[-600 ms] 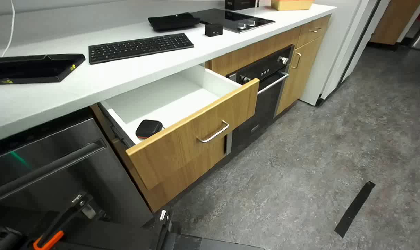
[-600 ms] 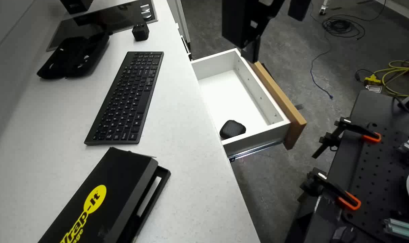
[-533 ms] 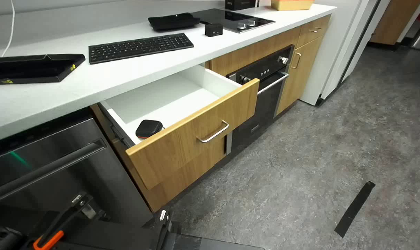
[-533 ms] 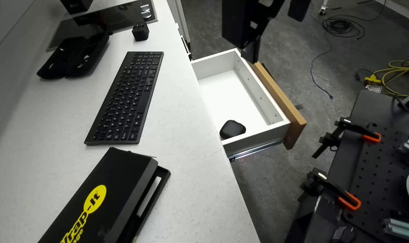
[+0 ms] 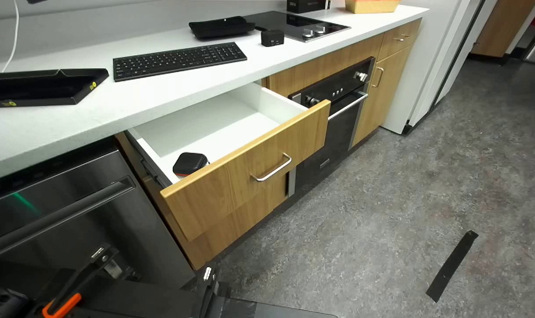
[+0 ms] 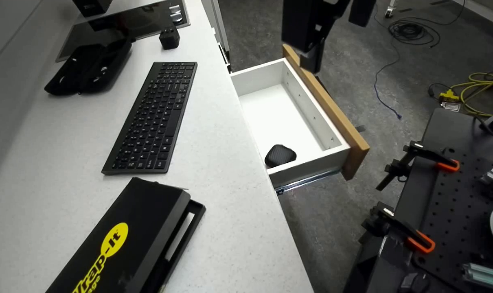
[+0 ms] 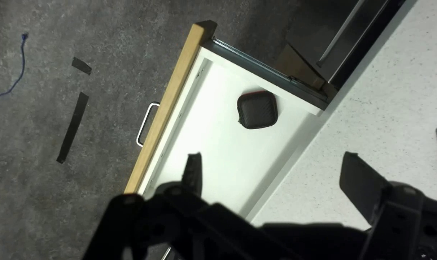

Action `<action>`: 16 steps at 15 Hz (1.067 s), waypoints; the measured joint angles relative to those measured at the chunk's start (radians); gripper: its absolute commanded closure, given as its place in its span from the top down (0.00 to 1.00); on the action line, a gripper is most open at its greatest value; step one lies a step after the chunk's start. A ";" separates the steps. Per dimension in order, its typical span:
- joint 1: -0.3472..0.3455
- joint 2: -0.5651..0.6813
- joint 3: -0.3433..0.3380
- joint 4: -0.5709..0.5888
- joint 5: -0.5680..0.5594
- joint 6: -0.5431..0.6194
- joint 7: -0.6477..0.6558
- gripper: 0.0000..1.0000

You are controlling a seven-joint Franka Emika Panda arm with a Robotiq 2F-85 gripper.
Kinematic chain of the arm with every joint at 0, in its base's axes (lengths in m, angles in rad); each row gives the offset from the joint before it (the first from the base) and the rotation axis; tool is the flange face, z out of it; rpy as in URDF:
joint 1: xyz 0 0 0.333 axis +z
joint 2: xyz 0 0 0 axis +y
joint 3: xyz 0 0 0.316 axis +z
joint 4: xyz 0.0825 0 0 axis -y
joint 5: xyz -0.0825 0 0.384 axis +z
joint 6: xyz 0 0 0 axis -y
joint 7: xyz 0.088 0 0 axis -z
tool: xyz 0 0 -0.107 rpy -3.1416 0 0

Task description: Close the open drawer

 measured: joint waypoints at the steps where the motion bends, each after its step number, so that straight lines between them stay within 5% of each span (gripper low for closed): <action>1: -0.001 0.001 -0.046 -0.021 0.000 0.021 -0.048 1.00; 9: -0.169 0.184 -0.332 -0.176 -0.050 0.268 -0.244 1.00; 12: -0.245 0.324 -0.391 -0.160 -0.084 0.346 -0.251 1.00; 16: -0.262 0.434 -0.421 -0.114 -0.084 0.376 -0.266 1.00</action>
